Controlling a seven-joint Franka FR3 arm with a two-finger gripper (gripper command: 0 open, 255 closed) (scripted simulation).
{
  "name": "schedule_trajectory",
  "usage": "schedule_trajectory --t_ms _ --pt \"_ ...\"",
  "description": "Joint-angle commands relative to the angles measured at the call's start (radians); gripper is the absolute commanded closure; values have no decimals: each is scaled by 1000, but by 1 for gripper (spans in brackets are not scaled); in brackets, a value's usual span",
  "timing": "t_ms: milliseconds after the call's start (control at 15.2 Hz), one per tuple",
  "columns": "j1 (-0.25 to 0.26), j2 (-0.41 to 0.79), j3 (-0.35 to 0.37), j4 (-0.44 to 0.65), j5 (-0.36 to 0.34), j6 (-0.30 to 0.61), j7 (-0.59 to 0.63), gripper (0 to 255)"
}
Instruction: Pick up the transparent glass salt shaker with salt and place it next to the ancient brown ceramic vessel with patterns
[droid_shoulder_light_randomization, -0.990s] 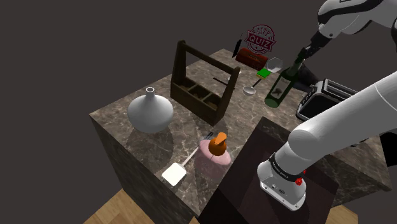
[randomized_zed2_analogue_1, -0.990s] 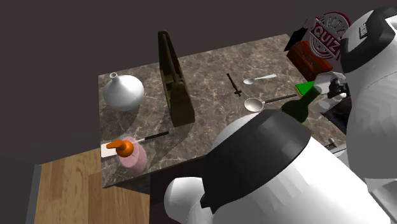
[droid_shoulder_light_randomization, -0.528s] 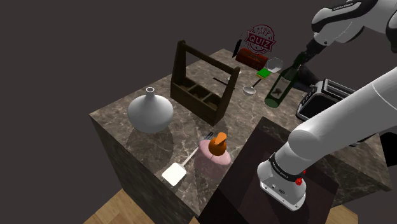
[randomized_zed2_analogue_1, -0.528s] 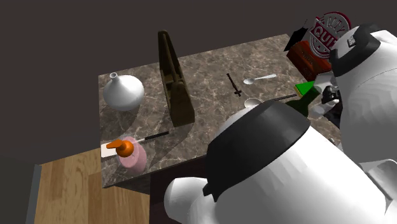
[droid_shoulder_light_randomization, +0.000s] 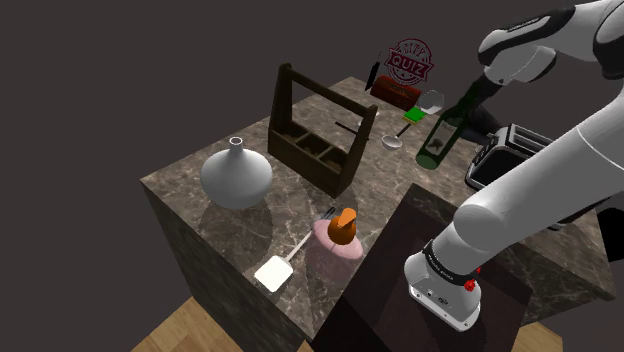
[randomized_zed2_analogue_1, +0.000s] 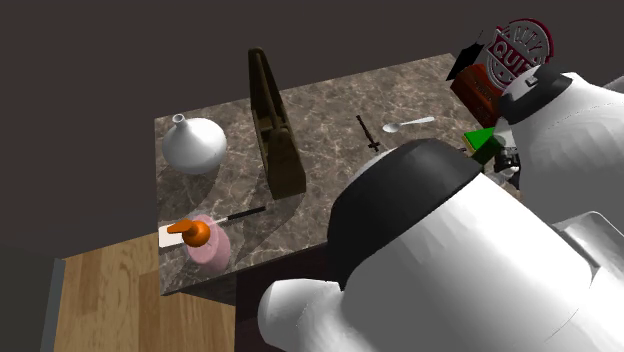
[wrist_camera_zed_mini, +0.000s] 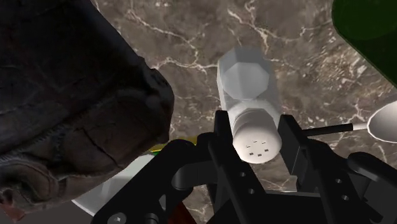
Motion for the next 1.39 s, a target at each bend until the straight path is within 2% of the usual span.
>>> schedule_trajectory --t_ms 0,528,924,1320 --pt "3 14 -7 -18 15 27 -14 255" --pt "22 97 -36 -69 117 127 -98 255" --pt "30 182 -44 -97 238 196 -192 255" --pt "36 182 -50 -97 238 196 -193 255"
